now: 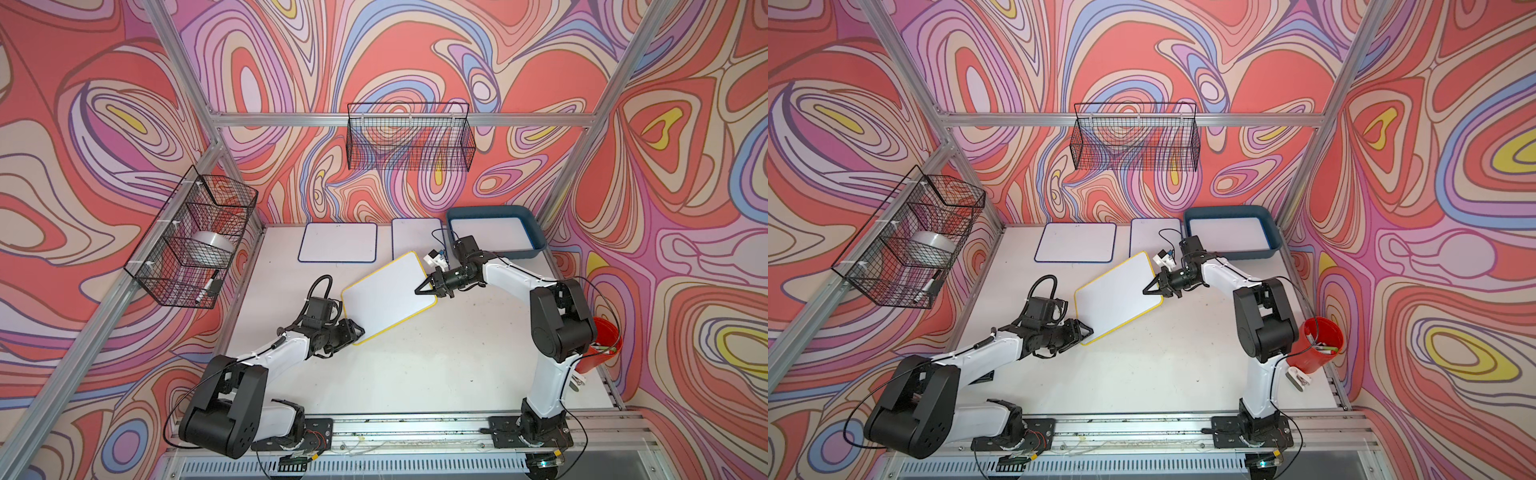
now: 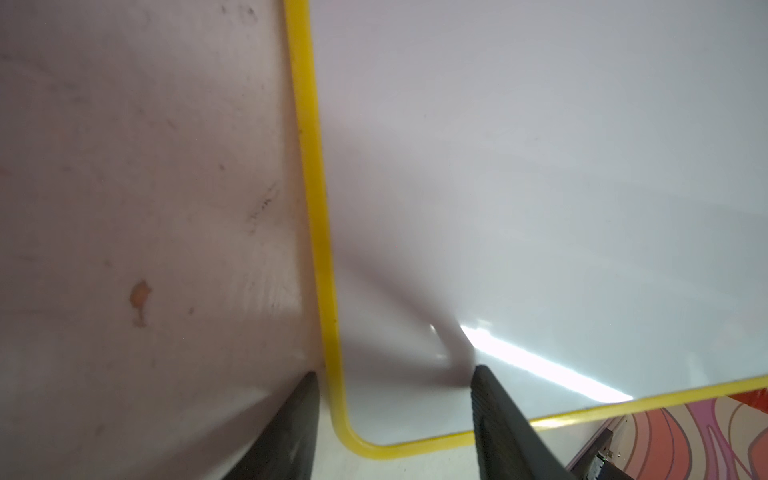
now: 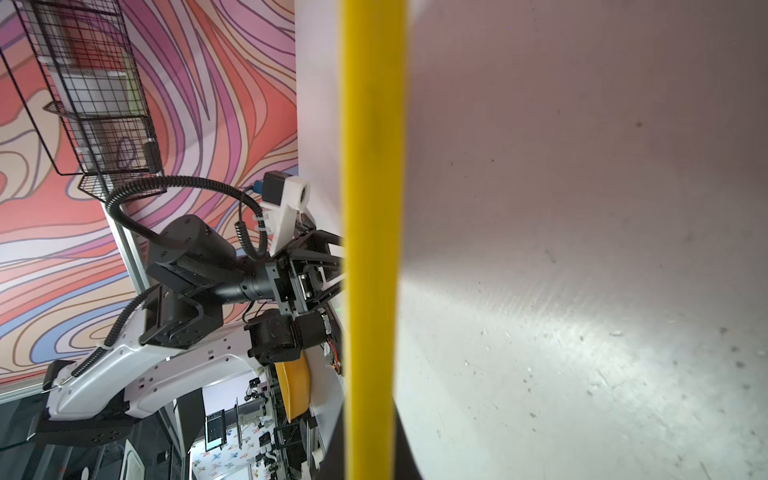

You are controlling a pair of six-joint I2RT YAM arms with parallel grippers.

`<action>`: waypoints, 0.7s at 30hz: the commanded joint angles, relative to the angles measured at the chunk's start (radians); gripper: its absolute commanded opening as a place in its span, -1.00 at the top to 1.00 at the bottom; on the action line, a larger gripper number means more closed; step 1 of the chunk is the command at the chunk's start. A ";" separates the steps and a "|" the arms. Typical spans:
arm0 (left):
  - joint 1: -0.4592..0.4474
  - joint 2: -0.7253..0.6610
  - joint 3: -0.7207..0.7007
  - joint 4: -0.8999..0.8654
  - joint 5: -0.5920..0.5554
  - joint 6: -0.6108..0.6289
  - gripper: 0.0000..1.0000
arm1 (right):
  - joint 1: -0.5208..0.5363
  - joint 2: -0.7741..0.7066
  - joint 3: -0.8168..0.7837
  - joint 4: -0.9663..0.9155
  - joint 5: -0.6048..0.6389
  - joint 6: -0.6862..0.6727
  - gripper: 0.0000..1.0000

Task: Put the whiteboard into the storage box
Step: Pick up the whiteboard at the center of the board.

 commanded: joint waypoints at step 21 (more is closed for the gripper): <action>0.089 -0.003 0.117 0.094 0.092 -0.041 -0.14 | -0.228 -0.178 -0.040 0.361 -0.149 0.241 1.00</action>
